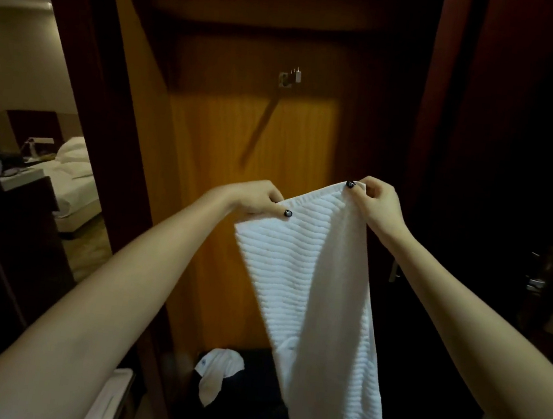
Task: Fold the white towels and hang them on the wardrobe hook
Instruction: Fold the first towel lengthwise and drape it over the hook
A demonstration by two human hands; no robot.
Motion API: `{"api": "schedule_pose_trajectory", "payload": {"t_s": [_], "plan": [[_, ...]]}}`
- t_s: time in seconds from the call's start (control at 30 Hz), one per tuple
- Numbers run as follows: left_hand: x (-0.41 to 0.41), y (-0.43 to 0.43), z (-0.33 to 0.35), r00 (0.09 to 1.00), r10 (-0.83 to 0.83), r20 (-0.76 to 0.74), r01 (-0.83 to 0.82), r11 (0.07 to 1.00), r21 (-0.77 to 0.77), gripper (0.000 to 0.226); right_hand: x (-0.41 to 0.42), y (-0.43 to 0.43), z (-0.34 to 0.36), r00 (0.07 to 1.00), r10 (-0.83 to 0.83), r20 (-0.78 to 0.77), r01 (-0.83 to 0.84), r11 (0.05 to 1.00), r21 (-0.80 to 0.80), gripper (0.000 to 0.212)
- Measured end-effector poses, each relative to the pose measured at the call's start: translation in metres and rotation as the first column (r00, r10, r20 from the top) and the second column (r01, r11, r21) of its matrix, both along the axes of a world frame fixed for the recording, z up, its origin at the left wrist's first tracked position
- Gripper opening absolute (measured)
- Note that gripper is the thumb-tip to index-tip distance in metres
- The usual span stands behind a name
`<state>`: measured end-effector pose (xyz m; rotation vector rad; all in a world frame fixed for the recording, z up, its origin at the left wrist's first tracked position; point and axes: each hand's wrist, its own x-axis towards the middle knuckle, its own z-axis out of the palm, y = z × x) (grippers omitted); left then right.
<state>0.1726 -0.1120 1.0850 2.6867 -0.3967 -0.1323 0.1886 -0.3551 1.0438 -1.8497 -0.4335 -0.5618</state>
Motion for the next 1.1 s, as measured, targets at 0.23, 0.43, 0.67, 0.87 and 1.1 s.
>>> {"api": "schedule_pose_trajectory", "payload": {"t_s": [0.23, 0.43, 0.67, 0.87, 1.1], "plan": [[0.017, -0.024, -0.019, 0.981, 0.175, 0.079, -0.127, 0.900, -0.416, 0.031, 0.001, -0.011, 0.003, 0.981, -0.165, 0.099, 0.172, 0.983, -0.069, 0.023], [0.027, -0.053, -0.026, 0.958, 0.282, -0.052, -0.172, 0.420, -0.891, 0.011, -0.014, -0.006, -0.003, 0.977, -0.075, 0.199, 0.100, 0.988, -0.117, 0.009], [0.023, -0.077, -0.024, 0.954, 0.261, 0.148, 0.043, 0.369, -0.929, 0.041, -0.005, -0.004, 0.000, 0.996, -0.014, 0.086, 0.023, 0.995, -0.100, 0.027], [0.025, -0.079, -0.013, 0.927, 0.315, 0.203, 0.050, 0.435, -0.899, 0.050, 0.000, -0.007, 0.015, 0.984, 0.171, -0.045, -0.174, 0.981, -0.085, 0.027], [0.019, -0.087, -0.019, 0.907, 0.349, 0.238, 0.000, 0.563, -0.826, 0.023, 0.003, -0.009, 0.017, 0.999, 0.008, 0.051, 0.002, 0.982, -0.187, 0.014]]}}
